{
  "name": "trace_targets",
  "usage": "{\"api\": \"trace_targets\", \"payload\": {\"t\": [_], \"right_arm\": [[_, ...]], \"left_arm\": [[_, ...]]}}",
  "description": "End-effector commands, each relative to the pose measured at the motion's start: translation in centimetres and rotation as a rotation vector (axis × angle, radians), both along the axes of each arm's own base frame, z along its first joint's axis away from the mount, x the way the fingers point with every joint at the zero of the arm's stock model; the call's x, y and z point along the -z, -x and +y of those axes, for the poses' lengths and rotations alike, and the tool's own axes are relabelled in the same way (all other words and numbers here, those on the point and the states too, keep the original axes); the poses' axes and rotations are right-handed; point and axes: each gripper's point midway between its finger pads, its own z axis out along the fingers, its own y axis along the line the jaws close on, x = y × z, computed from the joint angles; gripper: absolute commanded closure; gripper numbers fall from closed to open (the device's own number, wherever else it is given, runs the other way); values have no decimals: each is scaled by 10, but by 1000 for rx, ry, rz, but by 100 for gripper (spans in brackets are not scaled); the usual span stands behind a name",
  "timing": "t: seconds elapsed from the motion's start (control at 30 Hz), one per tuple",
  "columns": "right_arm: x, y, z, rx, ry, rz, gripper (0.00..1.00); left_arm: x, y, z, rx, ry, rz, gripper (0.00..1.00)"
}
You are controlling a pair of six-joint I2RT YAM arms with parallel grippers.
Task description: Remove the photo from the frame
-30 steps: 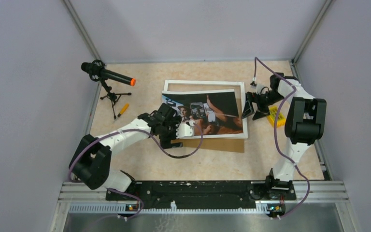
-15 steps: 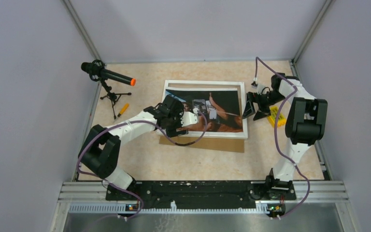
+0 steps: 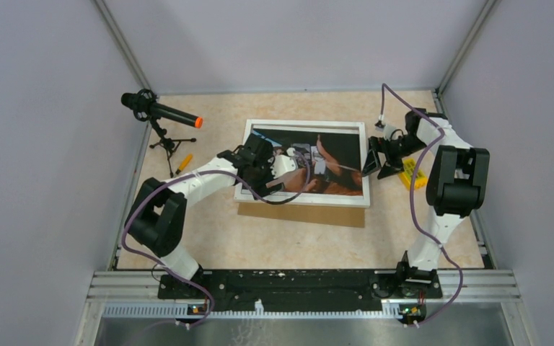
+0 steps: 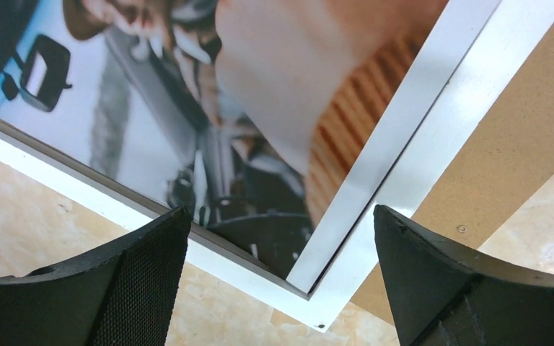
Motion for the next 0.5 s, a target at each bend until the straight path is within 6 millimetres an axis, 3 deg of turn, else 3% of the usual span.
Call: {"api": "trace_targets", "payload": {"t": [0.0,0.1,0.2,0.33,0.47], "right_arm": [[-27,-3,0,-26,-13,-100,12],[-32,-2,2,-36,-22,-111,11],[-46,-5,3,-49,-26,-176,10],[-79,-15,3,-60,-23,-301,4],[-120,-28,1,-63,4,-448,1]], "left_arm": [[-17,22,-11,115,58,58,1],[-26,41,-13,181,76,120,1],[-54,47,-20,181,152,104,1],[-107,28,-35,92,300,9,1],[-167,-7,-42,-38,431,-60,1]]}}
